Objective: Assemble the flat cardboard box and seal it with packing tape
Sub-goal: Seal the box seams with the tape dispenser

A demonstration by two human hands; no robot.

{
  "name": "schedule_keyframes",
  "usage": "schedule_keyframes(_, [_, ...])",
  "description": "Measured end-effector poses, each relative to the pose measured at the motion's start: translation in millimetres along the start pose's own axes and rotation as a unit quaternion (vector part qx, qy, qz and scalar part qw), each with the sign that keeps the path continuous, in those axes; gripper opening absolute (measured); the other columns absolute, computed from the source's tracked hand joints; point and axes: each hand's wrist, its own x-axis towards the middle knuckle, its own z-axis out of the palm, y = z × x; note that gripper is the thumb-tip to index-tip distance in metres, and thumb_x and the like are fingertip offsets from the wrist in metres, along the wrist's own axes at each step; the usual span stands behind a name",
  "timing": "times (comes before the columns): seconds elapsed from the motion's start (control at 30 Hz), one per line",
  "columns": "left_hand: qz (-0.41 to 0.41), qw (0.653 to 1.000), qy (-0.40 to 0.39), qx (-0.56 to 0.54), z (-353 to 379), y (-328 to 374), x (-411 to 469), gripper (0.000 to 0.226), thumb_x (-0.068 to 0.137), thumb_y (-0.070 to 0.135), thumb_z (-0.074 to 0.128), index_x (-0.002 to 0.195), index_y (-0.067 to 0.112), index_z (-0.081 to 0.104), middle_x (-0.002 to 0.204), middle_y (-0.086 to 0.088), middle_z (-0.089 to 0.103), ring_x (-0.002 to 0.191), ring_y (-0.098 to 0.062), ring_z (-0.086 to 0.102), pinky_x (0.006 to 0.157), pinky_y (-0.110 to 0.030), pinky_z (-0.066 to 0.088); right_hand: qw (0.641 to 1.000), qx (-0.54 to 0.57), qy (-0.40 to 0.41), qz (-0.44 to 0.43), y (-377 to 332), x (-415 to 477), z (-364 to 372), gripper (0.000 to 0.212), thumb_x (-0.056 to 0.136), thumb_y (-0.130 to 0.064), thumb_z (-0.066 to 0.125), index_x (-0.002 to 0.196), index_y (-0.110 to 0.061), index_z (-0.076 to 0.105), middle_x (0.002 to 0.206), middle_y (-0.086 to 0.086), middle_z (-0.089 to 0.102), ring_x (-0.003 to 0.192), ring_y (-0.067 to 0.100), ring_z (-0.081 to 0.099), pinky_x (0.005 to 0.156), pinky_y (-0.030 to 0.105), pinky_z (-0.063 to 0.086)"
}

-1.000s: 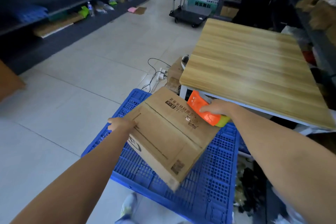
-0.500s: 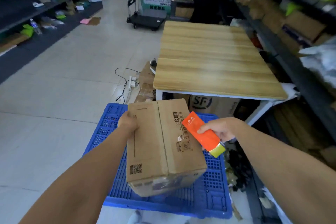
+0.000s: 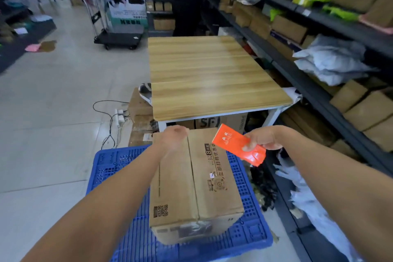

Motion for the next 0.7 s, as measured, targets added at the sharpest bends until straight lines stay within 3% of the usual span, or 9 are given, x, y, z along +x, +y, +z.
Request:
schedule_keyframes(0.07, [-0.035,0.980,-0.163,-0.105,5.7,19.8,-8.8,0.029,0.096,0.036,0.052,0.114,0.014,0.059,0.113,-0.009,0.064,0.098,-0.019,0.063,0.080,-0.026,0.051,0.999,-0.026,-0.030,-0.024,-15.0,-1.6,-0.5,0.059,0.063,-0.025,0.082,0.116,-0.020,0.057,0.124,0.007,0.059,0.120,0.031,0.053,0.110,0.048,0.037])
schedule_keyframes(0.1, [-0.037,0.968,-0.216,-0.124,7.0,22.7,-8.6,0.039,0.097,0.040,0.049,0.119,0.010,0.057,0.117,-0.012,0.063,0.105,-0.022,0.062,0.084,-0.027,0.051,0.998,-0.039,-0.047,-0.036,-22.8,-1.8,0.7,0.072,0.055,-0.031,0.088,0.118,-0.021,0.056,0.125,0.005,0.059,0.121,0.029,0.053,0.108,0.045,0.039])
schedule_keyframes(0.17, [-0.034,0.954,-0.254,-0.155,6.0,25.3,-8.8,0.040,0.097,0.037,0.049,0.121,0.006,0.057,0.120,-0.016,0.064,0.111,-0.027,0.061,0.092,-0.031,0.051,0.995,-0.056,-0.071,-0.046,-37.7,-0.3,4.4,0.089,0.042,-0.042,0.092,0.120,-0.024,0.055,0.122,0.000,0.061,0.115,0.022,0.056,0.097,0.036,0.045])
schedule_keyframes(0.27, [-0.037,0.944,-0.241,-0.223,-1.6,25.0,-6.5,0.011,0.096,0.013,0.053,0.100,0.008,0.062,0.103,-0.013,0.065,0.093,-0.026,0.064,0.089,-0.034,0.051,0.992,-0.061,-0.097,-0.053,-52.6,6.5,11.6,0.097,0.038,-0.045,0.093,0.124,-0.024,0.052,0.122,0.000,0.059,0.115,0.022,0.055,0.096,0.035,0.045])
schedule_keyframes(0.4, [-0.046,0.935,-0.235,-0.263,-11.3,22.9,-2.0,0.017,0.093,0.004,0.054,0.079,0.010,0.060,0.085,-0.008,0.065,0.079,-0.020,0.061,0.077,-0.031,0.051,0.990,-0.060,-0.114,-0.061,-61.4,16.7,16.2,0.093,0.039,-0.045,0.093,0.121,-0.024,0.054,0.118,0.001,0.061,0.111,0.022,0.057,0.097,0.036,0.044])
schedule_keyframes(0.53, [-0.072,0.923,-0.230,-0.300,-11.4,24.4,1.8,0.021,0.094,0.004,0.053,0.075,0.011,0.054,0.071,-0.003,0.066,0.072,-0.016,0.057,0.067,-0.028,0.049,0.984,-0.079,-0.146,-0.070,-69.1,21.1,11.9,0.087,0.045,-0.044,0.091,0.120,-0.025,0.054,0.116,0.000,0.062,0.112,0.024,0.057,0.102,0.039,0.042])
schedule_keyframes(0.7, [-0.069,0.923,-0.205,-0.318,-2.3,36.6,4.0,0.012,0.094,0.009,0.054,0.083,0.010,0.057,0.082,-0.006,0.060,0.074,-0.016,0.056,0.064,-0.026,0.051,0.983,-0.104,-0.137,-0.060,-71.4,28.4,-7.7,0.111,0.043,-0.041,0.093,0.138,-0.015,0.042,0.132,0.007,0.055,0.123,0.027,0.052,0.106,0.040,0.039])
